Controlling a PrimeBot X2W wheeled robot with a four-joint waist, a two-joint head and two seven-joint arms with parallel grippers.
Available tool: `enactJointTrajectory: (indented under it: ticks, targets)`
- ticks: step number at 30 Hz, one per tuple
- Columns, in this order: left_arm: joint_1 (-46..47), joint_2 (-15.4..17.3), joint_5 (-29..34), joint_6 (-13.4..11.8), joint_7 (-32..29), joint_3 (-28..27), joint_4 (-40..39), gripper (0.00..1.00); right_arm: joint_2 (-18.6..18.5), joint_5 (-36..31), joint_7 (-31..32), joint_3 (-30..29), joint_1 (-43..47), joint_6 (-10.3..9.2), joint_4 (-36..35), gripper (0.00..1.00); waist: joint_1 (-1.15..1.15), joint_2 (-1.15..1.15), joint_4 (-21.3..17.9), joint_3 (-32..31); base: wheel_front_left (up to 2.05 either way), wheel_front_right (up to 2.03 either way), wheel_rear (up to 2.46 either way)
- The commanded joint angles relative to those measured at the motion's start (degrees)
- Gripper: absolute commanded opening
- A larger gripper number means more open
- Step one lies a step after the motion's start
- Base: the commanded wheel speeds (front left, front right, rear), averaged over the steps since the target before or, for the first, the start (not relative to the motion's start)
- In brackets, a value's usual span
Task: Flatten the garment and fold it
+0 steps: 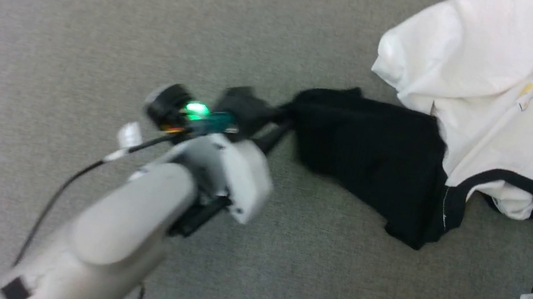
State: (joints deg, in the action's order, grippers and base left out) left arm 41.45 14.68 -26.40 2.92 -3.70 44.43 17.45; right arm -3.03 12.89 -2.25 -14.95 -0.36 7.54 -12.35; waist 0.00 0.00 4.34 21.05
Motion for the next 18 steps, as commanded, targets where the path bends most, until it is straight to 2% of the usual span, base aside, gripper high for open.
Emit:
enactJointTrajectory:
  ticks: [1,4,7,9,11,14,18]
  targets:
    - [-2.9,3.6,-0.7,-2.4,0.3,-2.3,-4.0,0.00,0.1,0.4,0.2,0.0,0.6,-0.05,0.1,1.00,0.00,0.00,2.9,-3.5,0.00,0.00,0.00]
    - [-8.9,11.3,-0.7,-8.6,-0.4,-7.4,-13.9,0.00,0.1,0.5,0.3,-0.2,1.3,-0.05,0.2,1.00,0.00,0.00,3.8,-4.5,0.00,0.00,0.00]
    - [-17.4,18.5,-0.9,-15.8,-2.1,-12.4,-24.4,0.00,0.1,0.7,0.3,-0.4,2.0,-0.05,0.1,1.00,0.00,0.00,4.4,-4.9,0.00,0.00,0.00]
    - [-24.0,21.3,-2.5,-20.2,-2.7,-15.6,-30.2,0.00,0.1,0.8,0.5,-0.4,2.4,-0.05,0.2,1.00,0.00,0.00,4.8,-4.9,0.00,0.00,0.00]
    - [-30.6,23.5,-3.9,-23.5,-2.7,-18.0,-33.5,0.00,0.1,0.8,0.7,-0.4,2.8,-0.05,0.3,1.00,0.00,0.00,5.0,-4.8,0.00,0.00,0.00]
    - [-38.0,24.7,-6.0,-25.9,-1.0,-20.2,-34.6,0.00,0.1,0.7,1.0,-0.4,3.2,-0.05,0.4,1.00,0.00,0.00,5.5,-4.8,0.00,0.00,0.00]
    - [-41.4,22.6,-8.1,-25.4,3.3,-20.7,-31.1,0.00,0.1,0.0,1.8,-0.1,3.2,-0.05,0.3,1.00,0.00,0.00,5.9,-5.2,0.00,0.00,0.00]
